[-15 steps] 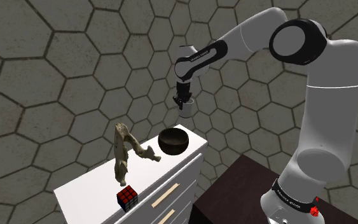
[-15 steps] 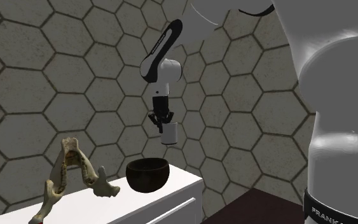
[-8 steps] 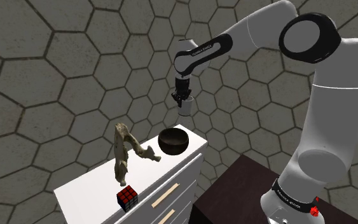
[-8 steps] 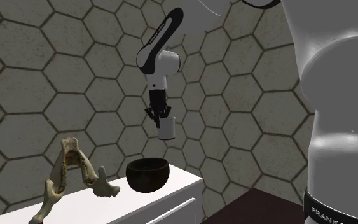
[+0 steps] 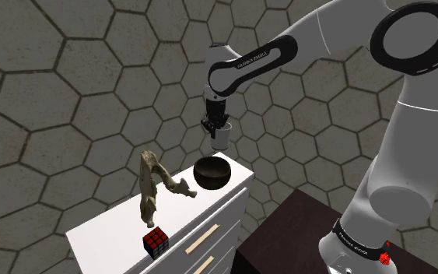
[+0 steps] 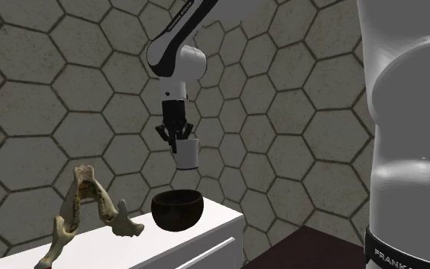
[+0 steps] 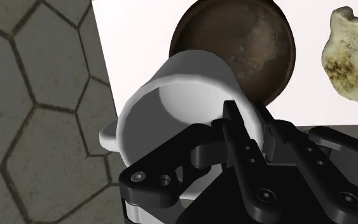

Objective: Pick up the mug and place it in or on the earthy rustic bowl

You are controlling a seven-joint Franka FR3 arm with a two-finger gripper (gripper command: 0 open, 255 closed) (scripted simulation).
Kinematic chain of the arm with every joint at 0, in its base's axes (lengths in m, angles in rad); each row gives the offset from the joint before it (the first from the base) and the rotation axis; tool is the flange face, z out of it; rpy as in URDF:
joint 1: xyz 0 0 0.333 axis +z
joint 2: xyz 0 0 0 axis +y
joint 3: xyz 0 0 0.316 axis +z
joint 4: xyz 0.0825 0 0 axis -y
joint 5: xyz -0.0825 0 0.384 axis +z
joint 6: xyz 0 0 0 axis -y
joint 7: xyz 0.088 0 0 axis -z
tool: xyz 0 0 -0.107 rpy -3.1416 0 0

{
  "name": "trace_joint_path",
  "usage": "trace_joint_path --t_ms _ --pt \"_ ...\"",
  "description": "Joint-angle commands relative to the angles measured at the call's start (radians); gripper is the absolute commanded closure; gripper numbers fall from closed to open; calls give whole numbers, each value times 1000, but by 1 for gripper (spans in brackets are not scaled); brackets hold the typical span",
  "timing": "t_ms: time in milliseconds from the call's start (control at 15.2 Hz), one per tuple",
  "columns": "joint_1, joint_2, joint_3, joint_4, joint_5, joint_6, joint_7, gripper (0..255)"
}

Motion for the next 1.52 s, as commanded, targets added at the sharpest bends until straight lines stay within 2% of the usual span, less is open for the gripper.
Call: trace_joint_path --t_ms 0,1122,1452 --pt "27 -26 21 -20 1 -9 49 255" --pt "29 97 16 -105 -24 198 74 255" --pt "29 102 15 -107 -25 205 75 255"
